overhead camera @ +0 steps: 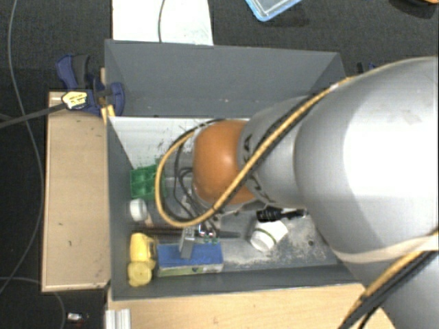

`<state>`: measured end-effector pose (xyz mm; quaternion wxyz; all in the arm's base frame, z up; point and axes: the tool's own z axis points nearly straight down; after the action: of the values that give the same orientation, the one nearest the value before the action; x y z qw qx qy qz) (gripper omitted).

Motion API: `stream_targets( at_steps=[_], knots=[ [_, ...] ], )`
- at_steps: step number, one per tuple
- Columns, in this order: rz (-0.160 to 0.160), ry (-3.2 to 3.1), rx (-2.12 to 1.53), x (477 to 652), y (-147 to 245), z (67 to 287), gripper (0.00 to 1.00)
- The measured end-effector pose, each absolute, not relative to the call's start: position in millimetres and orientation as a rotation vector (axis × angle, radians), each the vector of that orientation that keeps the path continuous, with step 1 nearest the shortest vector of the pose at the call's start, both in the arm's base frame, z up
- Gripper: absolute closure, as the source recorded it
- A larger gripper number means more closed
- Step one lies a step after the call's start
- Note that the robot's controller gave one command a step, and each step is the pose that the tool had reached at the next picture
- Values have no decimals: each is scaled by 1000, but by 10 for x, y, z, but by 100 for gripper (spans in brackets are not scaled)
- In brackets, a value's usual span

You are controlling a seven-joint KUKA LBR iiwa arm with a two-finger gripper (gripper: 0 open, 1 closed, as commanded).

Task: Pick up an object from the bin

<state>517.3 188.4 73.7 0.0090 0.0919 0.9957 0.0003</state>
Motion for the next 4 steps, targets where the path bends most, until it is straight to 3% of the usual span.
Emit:
stream_targets(
  at_steps=[1,2,3,4],
  knots=[
    [1,3110,0,5208,2146,743,0],
    [-6,3117,36,5535,2331,708,100],
    [-6,3117,37,5534,2331,712,100],
    [-4,3120,11,5545,2387,1412,100]
  ],
)
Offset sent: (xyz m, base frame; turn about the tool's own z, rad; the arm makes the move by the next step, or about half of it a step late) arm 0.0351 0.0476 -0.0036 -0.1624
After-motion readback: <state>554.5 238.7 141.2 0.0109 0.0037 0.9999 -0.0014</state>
